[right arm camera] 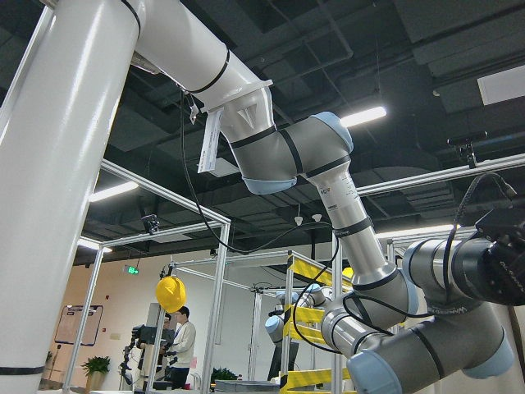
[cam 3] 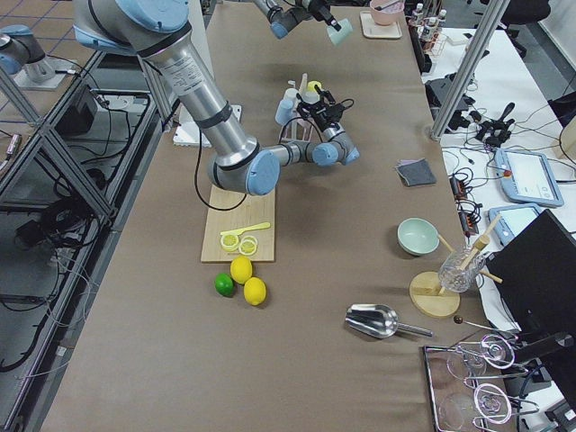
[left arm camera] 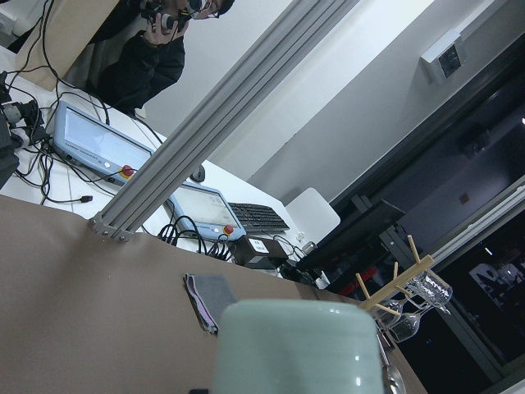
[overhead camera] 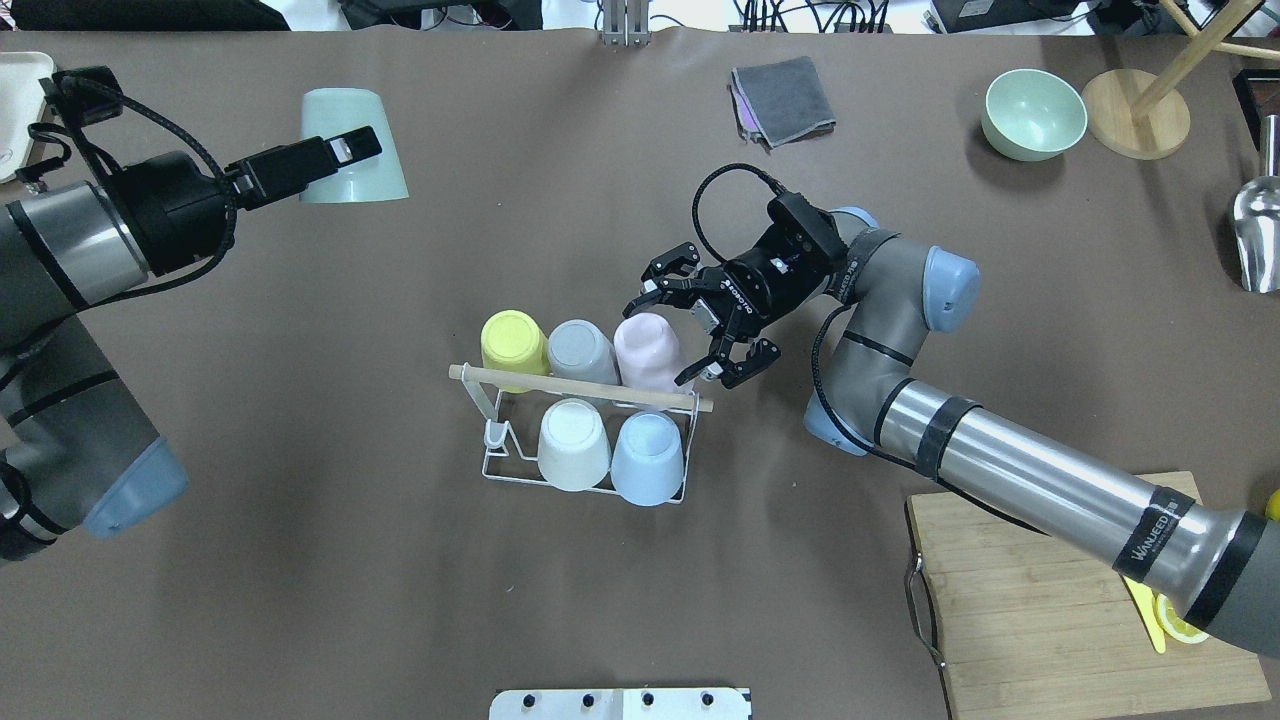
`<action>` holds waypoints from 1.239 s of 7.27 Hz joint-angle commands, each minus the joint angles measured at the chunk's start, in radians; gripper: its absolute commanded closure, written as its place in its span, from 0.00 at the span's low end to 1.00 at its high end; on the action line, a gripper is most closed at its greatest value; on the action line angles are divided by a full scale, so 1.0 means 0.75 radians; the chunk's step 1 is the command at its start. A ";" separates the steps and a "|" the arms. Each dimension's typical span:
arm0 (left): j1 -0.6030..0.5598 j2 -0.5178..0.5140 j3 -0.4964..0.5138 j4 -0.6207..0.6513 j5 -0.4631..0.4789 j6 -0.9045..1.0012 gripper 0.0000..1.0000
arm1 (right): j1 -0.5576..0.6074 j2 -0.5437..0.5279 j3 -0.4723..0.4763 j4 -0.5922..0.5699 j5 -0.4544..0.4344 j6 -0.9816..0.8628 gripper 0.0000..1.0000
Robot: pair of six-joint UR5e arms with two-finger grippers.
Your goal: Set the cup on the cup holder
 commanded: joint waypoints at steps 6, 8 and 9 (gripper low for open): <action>0.528 0.068 -0.033 -0.114 0.496 0.380 1.00 | 0.133 -0.065 0.008 -0.002 0.004 0.139 0.01; 0.536 0.080 -0.039 -0.116 0.492 0.399 1.00 | 0.182 -0.070 0.021 -0.002 0.002 0.208 0.01; 0.536 0.080 -0.055 -0.114 0.494 0.409 1.00 | 0.212 -0.080 0.051 -0.014 -0.015 0.289 0.01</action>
